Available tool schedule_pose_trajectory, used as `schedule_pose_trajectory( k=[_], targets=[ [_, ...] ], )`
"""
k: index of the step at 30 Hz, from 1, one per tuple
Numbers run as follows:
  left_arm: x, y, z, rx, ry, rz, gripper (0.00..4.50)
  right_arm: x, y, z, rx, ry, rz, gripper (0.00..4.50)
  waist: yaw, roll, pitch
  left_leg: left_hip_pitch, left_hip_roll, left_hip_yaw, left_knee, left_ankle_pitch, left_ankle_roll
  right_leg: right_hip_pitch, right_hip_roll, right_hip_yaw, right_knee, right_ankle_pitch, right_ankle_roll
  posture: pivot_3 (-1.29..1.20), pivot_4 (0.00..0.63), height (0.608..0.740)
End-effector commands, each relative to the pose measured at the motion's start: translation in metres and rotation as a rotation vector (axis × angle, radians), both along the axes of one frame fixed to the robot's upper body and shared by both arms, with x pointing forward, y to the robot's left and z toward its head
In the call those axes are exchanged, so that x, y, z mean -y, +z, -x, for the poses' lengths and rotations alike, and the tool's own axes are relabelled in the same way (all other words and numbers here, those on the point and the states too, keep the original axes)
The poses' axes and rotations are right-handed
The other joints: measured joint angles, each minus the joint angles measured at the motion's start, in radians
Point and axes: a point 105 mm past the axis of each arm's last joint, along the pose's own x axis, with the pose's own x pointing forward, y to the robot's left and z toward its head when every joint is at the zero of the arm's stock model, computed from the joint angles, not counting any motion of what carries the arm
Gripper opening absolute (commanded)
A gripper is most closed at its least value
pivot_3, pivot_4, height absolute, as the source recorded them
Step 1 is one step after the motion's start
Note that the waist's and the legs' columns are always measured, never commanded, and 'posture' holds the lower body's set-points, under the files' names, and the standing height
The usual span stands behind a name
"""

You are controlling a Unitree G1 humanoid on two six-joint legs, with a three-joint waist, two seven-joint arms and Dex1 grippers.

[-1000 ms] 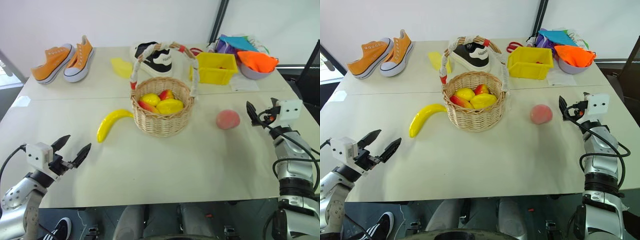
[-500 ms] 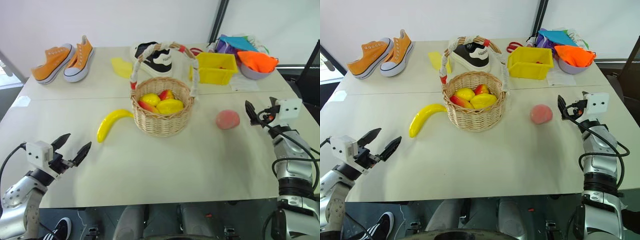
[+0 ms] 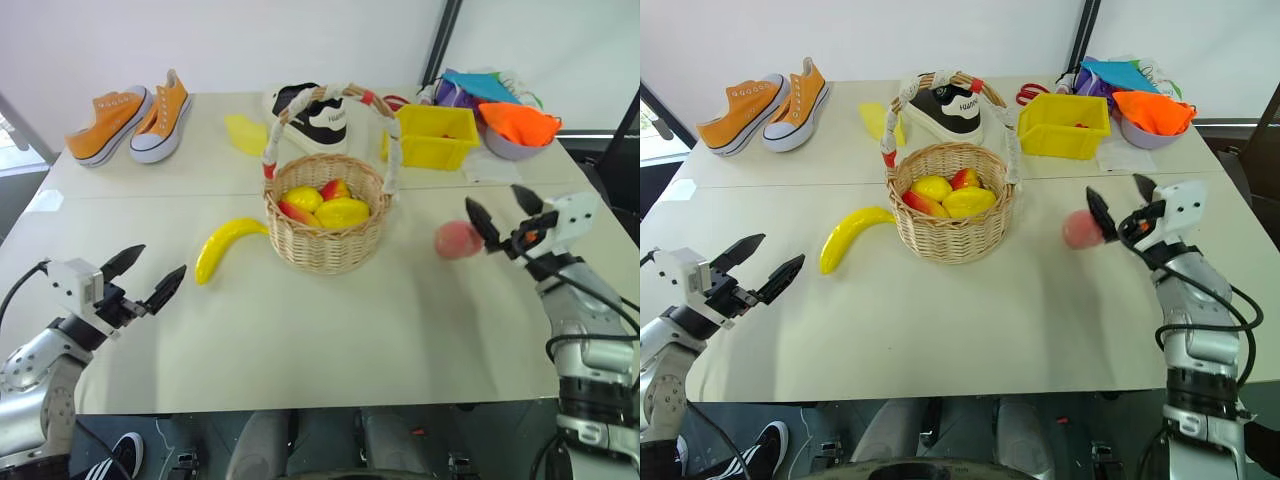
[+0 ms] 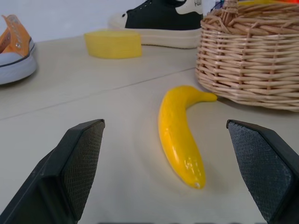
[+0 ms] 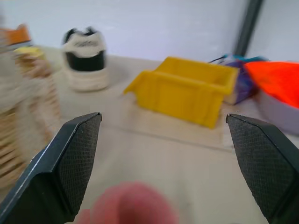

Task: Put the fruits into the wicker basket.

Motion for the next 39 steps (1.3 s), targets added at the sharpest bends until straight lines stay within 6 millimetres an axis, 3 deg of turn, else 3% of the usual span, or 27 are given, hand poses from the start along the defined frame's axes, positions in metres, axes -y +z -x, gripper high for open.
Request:
schedule_pose_trajectory(
  k=[1,5,7,12,18,23,29,39],
  targets=[
    [0.012,0.013,0.0,0.041,-0.065,-0.014,4.5,-0.006,0.011,0.018,0.012,0.059,0.068,4.45,0.0,0.0,0.0,0.0,0.0,0.0,0.0,0.0,0.0,0.0,0.0,0.0,0.0,0.0,-0.001,0.0,0.15,0.74],
    [0.025,0.018,0.0,0.052,-0.155,-0.005,4.5,-0.005,0.004,0.026,-0.065,0.064,0.121,4.45,-0.003,0.0,0.0,0.0,0.0,0.0,0.0,0.0,0.0,0.0,0.0,0.0,0.0,-0.002,-0.003,0.0,0.15,0.74],
    [0.032,0.021,0.0,0.049,-0.215,-0.005,4.5,-0.013,0.001,0.028,-0.122,0.112,0.14,4.45,-0.004,0.0,0.0,0.0,0.0,0.0,0.0,0.0,0.0,0.0,0.0,0.0,0.0,-0.002,-0.004,0.0,0.15,0.74],
    [0.052,0.027,0.011,0.012,-0.409,-0.008,4.5,-0.003,0.004,0.02,-0.21,0.034,0.169,4.45,-0.002,0.0,0.0,0.0,0.0,0.0,0.0,0.0,0.0,0.0,0.0,0.0,-0.001,-0.002,-0.004,0.0,0.15,0.74],
    [0.067,0.024,0.023,-0.015,-0.539,-0.035,4.5,-0.003,0.01,0.011,-0.286,0.02,0.104,4.45,0.0,0.0,0.0,-0.001,0.0,0.0,0.0,0.0,0.0,0.0,0.0,0.0,-0.001,-0.004,-0.007,0.0,0.15,0.74],
    [0.067,0.022,0.024,-0.007,-0.53,-0.034,4.5,-0.018,0.008,0.007,-0.35,0.058,0.147,4.45,-0.001,0.0,0.0,-0.001,0.0,0.0,-0.001,0.0,0.0,-0.001,0.0,0.0,-0.001,-0.004,-0.007,0.0,0.15,0.74],
    [0.067,0.021,0.027,-0.003,-0.521,-0.012,4.5,-0.007,-0.001,-0.005,-0.381,-0.032,0.171,4.45,-0.001,0.0,0.0,-0.002,0.0,0.0,-0.001,0.0,0.0,-0.001,-0.001,0.0,-0.003,-0.004,-0.007,0.0,0.15,0.74],
    [0.068,0.019,0.031,-0.003,-0.514,0.005,4.5,-0.016,-0.022,-0.017,-0.454,-0.038,0.096,4.45,-0.002,0.0,0.0,-0.002,0.0,0.0,-0.001,0.0,0.0,-0.001,0.0,0.0,-0.003,-0.004,-0.007,0.0,0.15,0.74]
  ],
)
